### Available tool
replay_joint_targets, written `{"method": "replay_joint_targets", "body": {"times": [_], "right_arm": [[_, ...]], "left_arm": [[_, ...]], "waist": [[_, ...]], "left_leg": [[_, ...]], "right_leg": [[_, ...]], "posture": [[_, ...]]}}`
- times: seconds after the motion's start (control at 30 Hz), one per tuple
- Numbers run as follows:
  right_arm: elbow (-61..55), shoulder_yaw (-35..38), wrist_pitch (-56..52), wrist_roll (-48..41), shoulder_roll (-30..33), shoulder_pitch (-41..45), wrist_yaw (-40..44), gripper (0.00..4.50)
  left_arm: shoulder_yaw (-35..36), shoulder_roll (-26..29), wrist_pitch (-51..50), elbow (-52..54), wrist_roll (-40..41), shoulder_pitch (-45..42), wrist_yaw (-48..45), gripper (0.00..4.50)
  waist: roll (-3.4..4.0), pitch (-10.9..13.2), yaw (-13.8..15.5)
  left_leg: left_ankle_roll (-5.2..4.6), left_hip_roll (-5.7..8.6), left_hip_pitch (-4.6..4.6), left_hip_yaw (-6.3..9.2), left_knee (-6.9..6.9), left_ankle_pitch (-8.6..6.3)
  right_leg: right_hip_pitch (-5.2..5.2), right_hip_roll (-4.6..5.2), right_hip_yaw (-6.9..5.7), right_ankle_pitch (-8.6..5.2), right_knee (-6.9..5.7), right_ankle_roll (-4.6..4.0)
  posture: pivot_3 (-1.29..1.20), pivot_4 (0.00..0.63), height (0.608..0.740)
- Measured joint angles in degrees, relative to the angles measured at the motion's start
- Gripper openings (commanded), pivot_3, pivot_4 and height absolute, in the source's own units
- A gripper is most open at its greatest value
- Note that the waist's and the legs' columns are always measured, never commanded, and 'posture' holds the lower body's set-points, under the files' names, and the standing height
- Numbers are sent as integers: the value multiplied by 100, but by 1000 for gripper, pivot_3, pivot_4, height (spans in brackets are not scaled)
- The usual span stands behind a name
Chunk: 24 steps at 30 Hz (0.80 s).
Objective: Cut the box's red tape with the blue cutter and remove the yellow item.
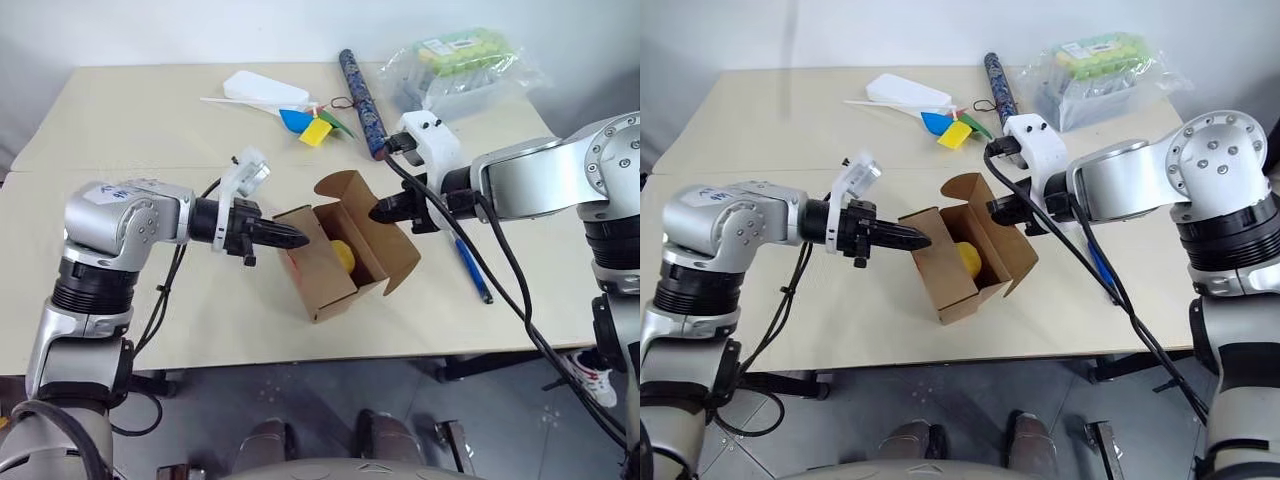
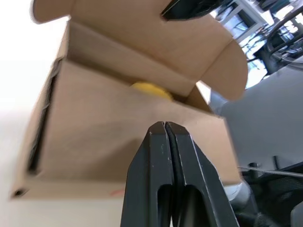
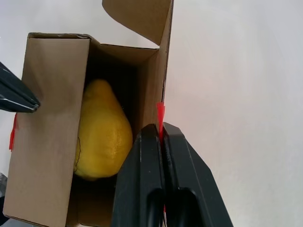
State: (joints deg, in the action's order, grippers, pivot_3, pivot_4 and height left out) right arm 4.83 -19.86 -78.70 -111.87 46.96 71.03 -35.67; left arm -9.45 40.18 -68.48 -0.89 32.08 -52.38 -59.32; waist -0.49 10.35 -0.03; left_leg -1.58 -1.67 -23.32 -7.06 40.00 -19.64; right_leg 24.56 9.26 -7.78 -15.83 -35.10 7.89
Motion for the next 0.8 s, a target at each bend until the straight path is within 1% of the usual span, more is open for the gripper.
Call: {"method": "replay_joint_targets", "body": {"times": [0.17,0.4,0.7,0.8], "right_arm": [[2,-21,-4,-1,37,0,1,8],[-25,-19,2,-1,183,-15,1,8],[-190,5,117,5,596,-624,0,8],[-259,6,130,9,648,-850,-1,8]], "left_arm": [[-181,141,275,26,-71,34,-111,0],[-280,498,424,248,-88,197,-225,0],[-223,946,477,462,-114,586,-231,0],[-220,886,476,438,-265,671,-96,0]], "waist": [[0,0,-10],[0,-1,-10],[7,-9,27],[10,-12,113]], "left_leg": [[0,-1,2,-3,-2,0],[0,-1,5,-2,-1,0],[-1,-2,16,-1,7,0],[-3,-2,20,-1,13,1]], "right_leg": [[0,0,0,0,-2,0],[-2,0,2,0,-4,0],[-19,5,3,0,-3,0],[-25,7,7,0,0,0]], "posture": [[0,150,740],[0,150,740],[0,150,740],[0,150,740]]}}
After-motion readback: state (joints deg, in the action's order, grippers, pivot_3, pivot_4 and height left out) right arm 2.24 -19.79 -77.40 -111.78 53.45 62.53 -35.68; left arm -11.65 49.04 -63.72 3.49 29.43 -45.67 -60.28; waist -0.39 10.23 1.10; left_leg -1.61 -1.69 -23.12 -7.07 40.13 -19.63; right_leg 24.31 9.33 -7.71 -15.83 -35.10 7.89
